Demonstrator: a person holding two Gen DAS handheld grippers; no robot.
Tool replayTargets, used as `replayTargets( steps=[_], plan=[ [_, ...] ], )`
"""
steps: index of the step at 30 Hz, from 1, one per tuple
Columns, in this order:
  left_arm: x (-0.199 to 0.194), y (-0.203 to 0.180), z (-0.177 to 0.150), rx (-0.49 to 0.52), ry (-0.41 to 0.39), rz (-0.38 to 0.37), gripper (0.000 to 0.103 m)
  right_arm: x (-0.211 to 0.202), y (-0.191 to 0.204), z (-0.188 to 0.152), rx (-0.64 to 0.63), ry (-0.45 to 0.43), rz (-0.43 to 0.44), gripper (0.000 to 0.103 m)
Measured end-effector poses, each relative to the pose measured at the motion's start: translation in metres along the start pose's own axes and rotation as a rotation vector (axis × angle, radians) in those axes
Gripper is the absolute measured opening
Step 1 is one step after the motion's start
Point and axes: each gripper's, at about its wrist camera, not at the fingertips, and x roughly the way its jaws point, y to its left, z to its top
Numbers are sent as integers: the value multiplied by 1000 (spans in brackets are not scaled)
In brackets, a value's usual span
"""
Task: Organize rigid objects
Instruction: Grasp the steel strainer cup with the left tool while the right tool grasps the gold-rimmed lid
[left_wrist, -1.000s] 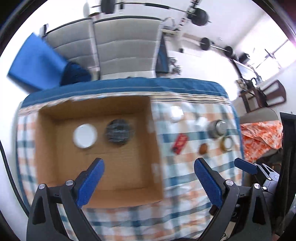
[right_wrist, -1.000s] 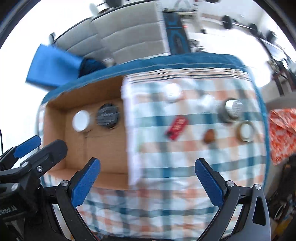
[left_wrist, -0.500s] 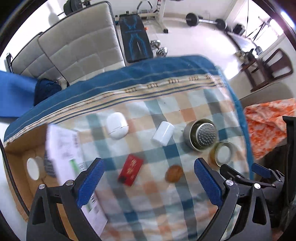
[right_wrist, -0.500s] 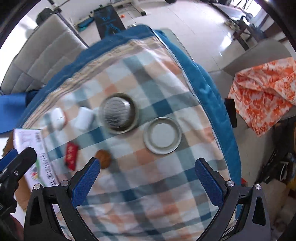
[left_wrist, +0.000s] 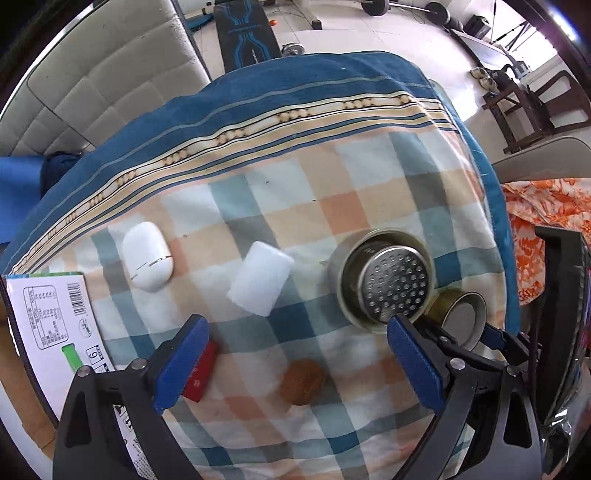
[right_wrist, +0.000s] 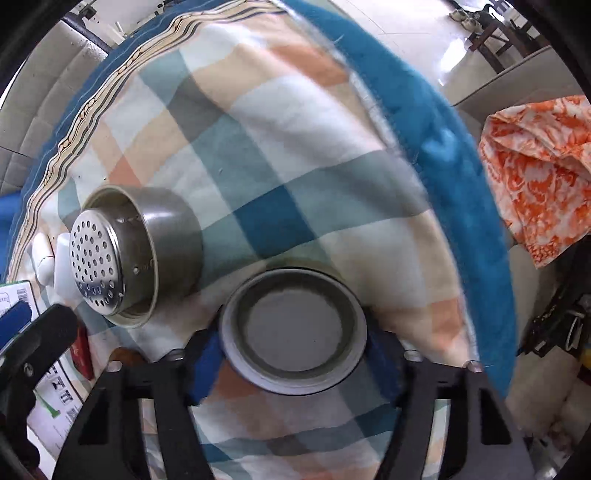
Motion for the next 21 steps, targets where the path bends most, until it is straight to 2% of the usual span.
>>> replayTargets(
  steps=[6,11,13,15,16,19,21],
  plan=[
    [4,-21,18,33,0,-55,99,-14,-35,12,29,0,1,68],
    [37,-39,33,59,113,-80,99,-7,-51,31,50,34,20,68],
    [51,-45,36,71,144,-63,99,-3,-55,35,57,42,22,68],
    [60,-47,34,80,157,-51,87,2,-55,36,52,52,13,68],
    [62,-46,34,77,155,-46,75,3,-54,36,50,55,7,69],
    [59,-44,31,80,141,-35,69,6,-49,37,34,63,-15,70],
    [59,-41,30,83,146,-42,70,7,-45,37,31,61,-30,71]
  ],
)
